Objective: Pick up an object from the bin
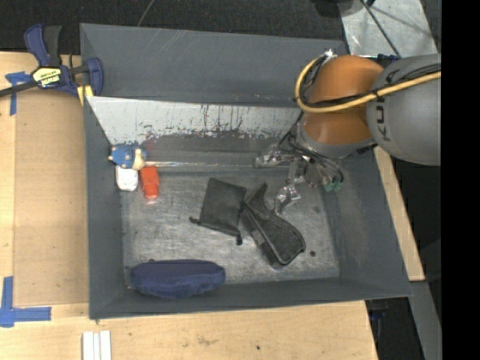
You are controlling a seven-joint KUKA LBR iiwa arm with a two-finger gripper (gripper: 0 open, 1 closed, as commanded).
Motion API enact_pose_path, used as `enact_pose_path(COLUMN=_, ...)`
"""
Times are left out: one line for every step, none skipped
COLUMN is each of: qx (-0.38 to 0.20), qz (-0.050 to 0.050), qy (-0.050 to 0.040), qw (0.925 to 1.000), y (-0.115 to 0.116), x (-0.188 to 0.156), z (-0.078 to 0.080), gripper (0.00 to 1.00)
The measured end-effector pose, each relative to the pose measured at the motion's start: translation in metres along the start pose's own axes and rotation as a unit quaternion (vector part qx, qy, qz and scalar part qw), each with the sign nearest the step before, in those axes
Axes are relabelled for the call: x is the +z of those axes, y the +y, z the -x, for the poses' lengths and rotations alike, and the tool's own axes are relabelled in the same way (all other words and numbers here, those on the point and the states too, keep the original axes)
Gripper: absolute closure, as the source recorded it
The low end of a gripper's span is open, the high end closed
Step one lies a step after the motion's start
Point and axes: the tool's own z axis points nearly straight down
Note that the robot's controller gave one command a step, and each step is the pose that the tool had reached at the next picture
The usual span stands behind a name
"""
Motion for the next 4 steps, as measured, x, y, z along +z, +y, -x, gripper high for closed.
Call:
enact_pose_path(qx=0.031, qz=0.0, qy=0.0022, qw=0.9995, y=-0.013, x=-0.001, z=-0.004, gripper=0.0)
enact_pose_path(qx=-0.094, qz=0.001, qy=0.0011, qw=0.9955, y=0.053, x=0.016, z=0.017, gripper=0.0)
enact_pose_path(qx=-0.093, qz=0.001, qy=0.0001, qw=0.9957, y=0.052, x=0.014, z=0.017, gripper=1.0)
enact_pose_path(qx=-0.242, qz=0.004, qy=0.0039, qw=0.9704, y=0.123, x=-0.005, z=0.007, gripper=1.0)
